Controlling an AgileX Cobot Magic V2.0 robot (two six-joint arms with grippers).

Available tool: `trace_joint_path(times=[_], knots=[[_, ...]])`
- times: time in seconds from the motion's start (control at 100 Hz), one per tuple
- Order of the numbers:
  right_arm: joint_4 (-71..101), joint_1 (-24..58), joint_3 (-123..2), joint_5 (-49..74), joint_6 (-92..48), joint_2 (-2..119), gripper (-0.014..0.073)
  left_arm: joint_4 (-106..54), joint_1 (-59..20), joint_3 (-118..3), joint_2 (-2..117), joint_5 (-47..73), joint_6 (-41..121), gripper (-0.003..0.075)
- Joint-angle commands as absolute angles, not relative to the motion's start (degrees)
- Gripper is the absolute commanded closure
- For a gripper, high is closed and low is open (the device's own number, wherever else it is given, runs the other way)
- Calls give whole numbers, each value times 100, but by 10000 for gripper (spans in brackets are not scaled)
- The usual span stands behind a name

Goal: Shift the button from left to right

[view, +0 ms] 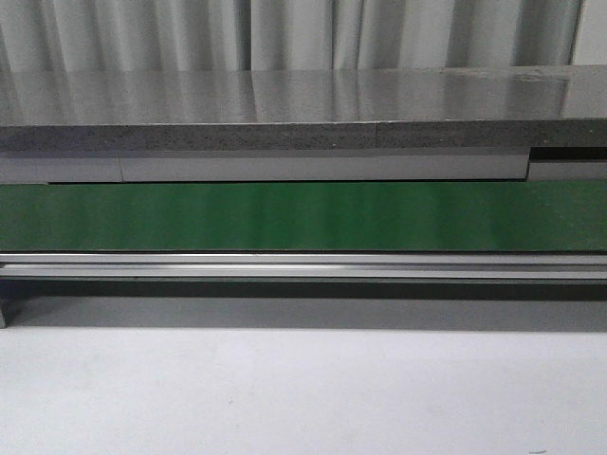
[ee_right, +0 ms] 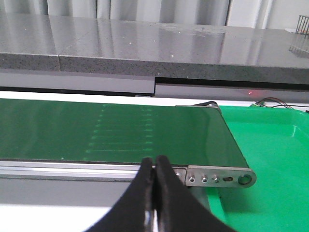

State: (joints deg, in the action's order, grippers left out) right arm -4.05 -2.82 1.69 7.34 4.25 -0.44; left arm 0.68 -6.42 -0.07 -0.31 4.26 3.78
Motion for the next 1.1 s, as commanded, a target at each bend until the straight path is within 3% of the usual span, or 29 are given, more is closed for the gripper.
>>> trace_joint_path(times=[0.0,0.59,0.89,1.09], knots=[[-412,-315,169,281,409,-129,715,35,-636,222,-229,-74,342,715],[-412,-315,169,281,409,-129,715,-389,-636,-132,-229,0,342,715],[-412,-315,169,281,409,-129,715,-625,-636,-1584,527,1069,342,715],[-412,-315,169,281,409,-129,715,-593,-636,-3113,1652,2799,342,715]])
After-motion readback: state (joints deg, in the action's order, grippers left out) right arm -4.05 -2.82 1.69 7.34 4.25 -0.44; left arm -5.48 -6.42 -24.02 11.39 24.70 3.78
